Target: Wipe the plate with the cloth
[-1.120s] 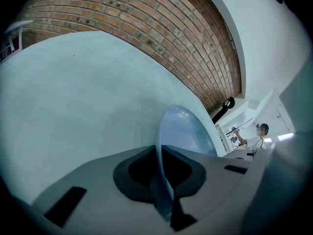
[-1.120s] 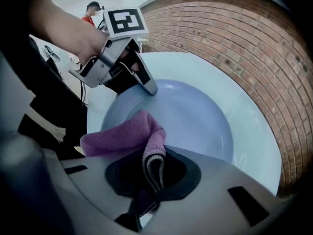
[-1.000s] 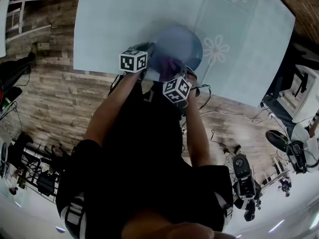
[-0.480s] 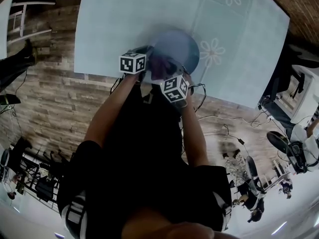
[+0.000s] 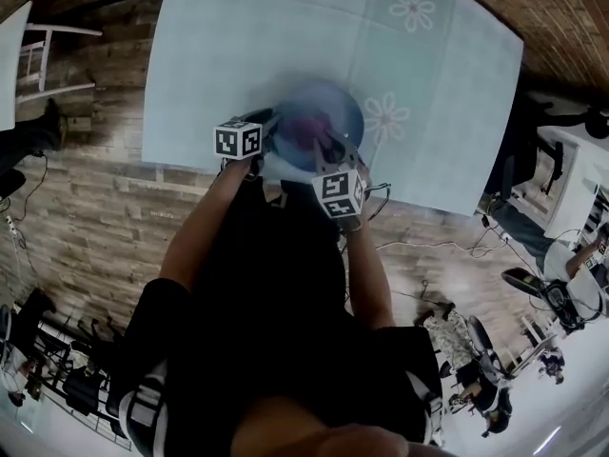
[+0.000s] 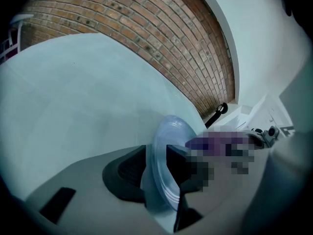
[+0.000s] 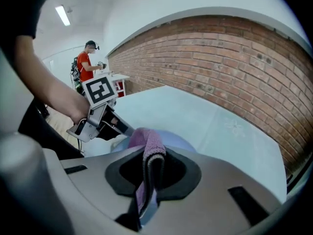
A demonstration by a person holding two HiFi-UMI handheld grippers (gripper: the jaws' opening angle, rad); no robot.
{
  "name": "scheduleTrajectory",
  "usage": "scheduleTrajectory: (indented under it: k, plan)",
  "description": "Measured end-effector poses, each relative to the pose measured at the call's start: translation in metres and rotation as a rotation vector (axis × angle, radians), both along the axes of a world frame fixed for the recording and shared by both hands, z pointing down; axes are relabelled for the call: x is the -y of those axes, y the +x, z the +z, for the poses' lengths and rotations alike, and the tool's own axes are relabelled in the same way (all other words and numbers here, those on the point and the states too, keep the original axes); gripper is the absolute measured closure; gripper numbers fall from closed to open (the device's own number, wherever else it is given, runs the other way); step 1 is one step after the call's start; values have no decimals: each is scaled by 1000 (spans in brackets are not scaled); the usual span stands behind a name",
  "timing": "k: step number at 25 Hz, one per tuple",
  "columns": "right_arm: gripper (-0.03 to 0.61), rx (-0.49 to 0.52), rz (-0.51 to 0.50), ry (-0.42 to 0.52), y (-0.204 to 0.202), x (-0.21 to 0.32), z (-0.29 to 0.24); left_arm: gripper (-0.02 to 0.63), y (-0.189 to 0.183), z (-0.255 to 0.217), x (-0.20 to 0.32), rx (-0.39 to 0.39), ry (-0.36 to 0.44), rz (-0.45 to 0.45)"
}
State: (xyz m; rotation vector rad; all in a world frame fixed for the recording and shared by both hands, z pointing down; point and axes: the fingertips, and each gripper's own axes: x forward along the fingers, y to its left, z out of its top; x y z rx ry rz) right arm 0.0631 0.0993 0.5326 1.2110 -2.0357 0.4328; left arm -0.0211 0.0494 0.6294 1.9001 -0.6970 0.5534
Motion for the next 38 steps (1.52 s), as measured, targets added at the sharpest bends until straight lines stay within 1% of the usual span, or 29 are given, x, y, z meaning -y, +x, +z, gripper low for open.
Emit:
scheduleTrajectory:
  k: [3, 7, 9, 11, 13, 15, 17, 21, 25, 29, 32, 38]
  plan:
    - [515, 91, 90, 77, 12, 9, -28, 489, -7, -12, 2, -3, 30, -21]
    - [515, 302, 247, 200, 25, 23, -68, 489, -22, -49, 14, -18, 89, -58]
    - [515, 370, 285, 255, 27, 29, -89, 489, -28, -74, 23, -37, 137, -86]
    - [515, 404, 293, 304, 26, 34, -107, 493, -36, -102, 34, -60, 202, -117]
    - [515, 417, 290, 343, 23, 35, -123, 510, -44, -131, 42, -89, 281, -156]
    - [515, 430, 288, 369, 21, 33, -138, 540, -50, -159, 48, -129, 355, -194]
    - [515, 450, 293, 386, 19, 33, -150, 549, -54, -185, 52, -163, 420, -208]
    - [515, 465, 298, 411, 15, 35, -166, 560, -57, -220, 53, -176, 549, -171]
    - [515, 474, 297, 444, 11, 35, -175, 569, -58, -234, 51, -199, 624, -146]
    - [515, 471, 318, 488, 13, 33, -184, 572, -58, -252, 42, -165, 746, -90]
    - [515, 465, 329, 509, 12, 31, -189, 574, -59, -262, 38, -150, 792, -68]
    - [515, 450, 312, 508, 8, 33, -193, 575, -56, -276, 39, -155, 848, -57]
